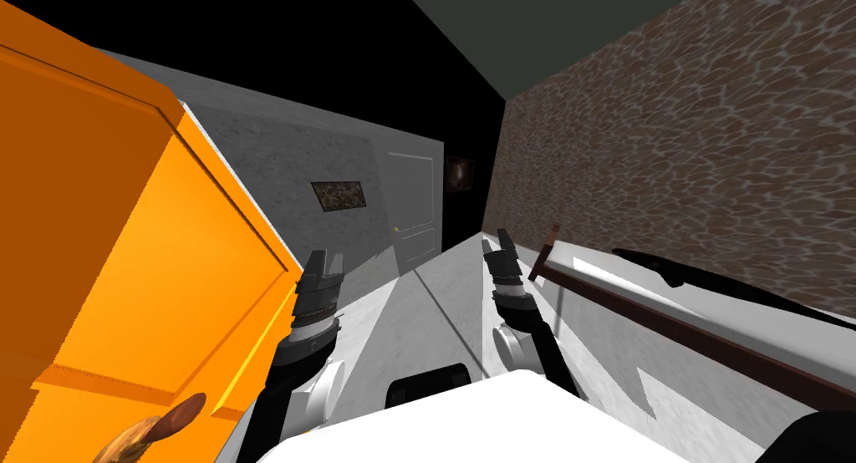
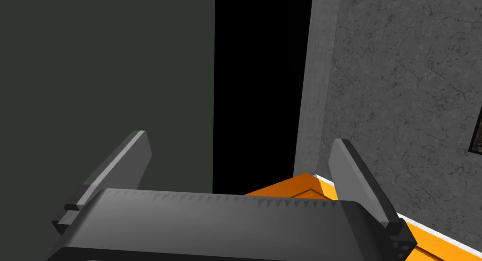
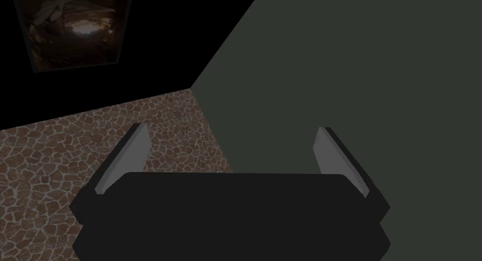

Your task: Pull the door open

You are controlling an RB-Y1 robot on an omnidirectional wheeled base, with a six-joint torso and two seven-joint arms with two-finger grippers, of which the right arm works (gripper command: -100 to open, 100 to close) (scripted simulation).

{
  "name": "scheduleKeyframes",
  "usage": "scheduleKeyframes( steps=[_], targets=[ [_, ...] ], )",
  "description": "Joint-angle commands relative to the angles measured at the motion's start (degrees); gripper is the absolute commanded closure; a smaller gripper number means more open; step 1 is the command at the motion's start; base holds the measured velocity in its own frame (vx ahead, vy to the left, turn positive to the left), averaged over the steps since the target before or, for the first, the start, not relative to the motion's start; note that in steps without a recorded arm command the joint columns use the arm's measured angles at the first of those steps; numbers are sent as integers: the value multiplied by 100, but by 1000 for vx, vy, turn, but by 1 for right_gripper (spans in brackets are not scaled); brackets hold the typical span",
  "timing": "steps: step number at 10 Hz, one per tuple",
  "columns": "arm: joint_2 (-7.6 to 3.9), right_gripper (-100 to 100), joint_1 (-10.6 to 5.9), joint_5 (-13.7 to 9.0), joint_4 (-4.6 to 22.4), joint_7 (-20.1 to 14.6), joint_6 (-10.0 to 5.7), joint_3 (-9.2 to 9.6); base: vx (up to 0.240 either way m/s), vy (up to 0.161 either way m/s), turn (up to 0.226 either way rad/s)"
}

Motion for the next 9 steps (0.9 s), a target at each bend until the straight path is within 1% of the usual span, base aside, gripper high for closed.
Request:
scheduleKeyframes(
  steps=[1, 3, 6, 7, 8, 9],
  targets=[
    [-82, -100, -47, 53, 178, 129, -50, -30, 56, 24, 59],
    [-162, -100, -101, 114, 380, 276, -107, -65, 113, 48, 55],
    [-298, -100, -212, 238, 795, 577, -225, -136, 138, 75, 60],
    [-321, -100, -234, 263, 877, 636, -248, -150, 136, 37, 52],
    [-366, -100, -282, 317, 1059, 769, -299, -181, 141, 45, 71],
    [-389, -100, -307, 345, 1150, 835, -325, -197, 120, 62, 48]
  ],
)
